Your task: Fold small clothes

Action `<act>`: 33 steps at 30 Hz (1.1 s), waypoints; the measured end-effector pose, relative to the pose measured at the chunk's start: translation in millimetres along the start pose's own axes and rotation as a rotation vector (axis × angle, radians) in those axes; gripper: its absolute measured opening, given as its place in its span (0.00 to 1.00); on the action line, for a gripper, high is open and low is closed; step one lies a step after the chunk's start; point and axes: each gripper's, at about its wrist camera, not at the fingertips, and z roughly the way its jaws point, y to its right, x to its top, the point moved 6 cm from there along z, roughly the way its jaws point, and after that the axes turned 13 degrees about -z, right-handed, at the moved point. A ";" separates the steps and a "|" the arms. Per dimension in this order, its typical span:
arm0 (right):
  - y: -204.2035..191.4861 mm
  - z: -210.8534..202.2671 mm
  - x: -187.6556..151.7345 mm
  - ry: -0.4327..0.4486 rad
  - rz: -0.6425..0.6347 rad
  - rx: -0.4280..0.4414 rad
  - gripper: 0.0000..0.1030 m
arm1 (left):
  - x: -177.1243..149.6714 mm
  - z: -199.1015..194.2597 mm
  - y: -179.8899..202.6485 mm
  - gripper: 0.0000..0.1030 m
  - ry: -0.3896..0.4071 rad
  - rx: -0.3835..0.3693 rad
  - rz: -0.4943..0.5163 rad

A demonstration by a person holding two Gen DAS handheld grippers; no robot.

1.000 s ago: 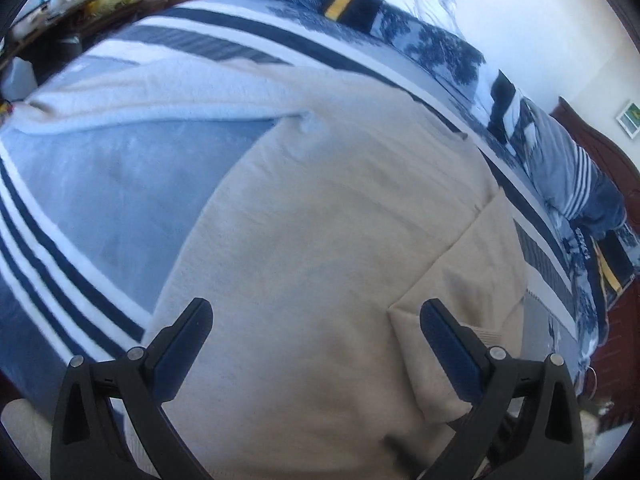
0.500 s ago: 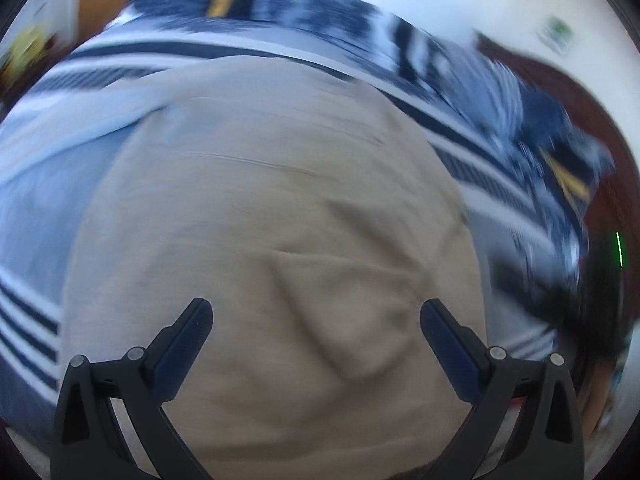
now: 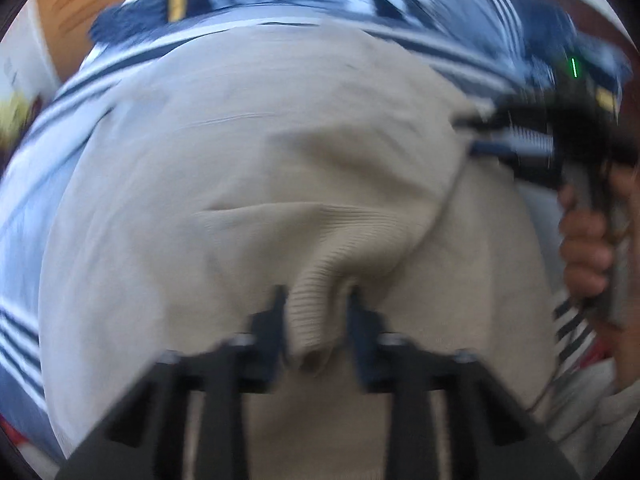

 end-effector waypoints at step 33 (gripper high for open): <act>35.1 9.4 30.7 0.062 0.230 0.185 0.33 | 128.5 -53.8 59.4 0.68 0.069 -0.182 -0.091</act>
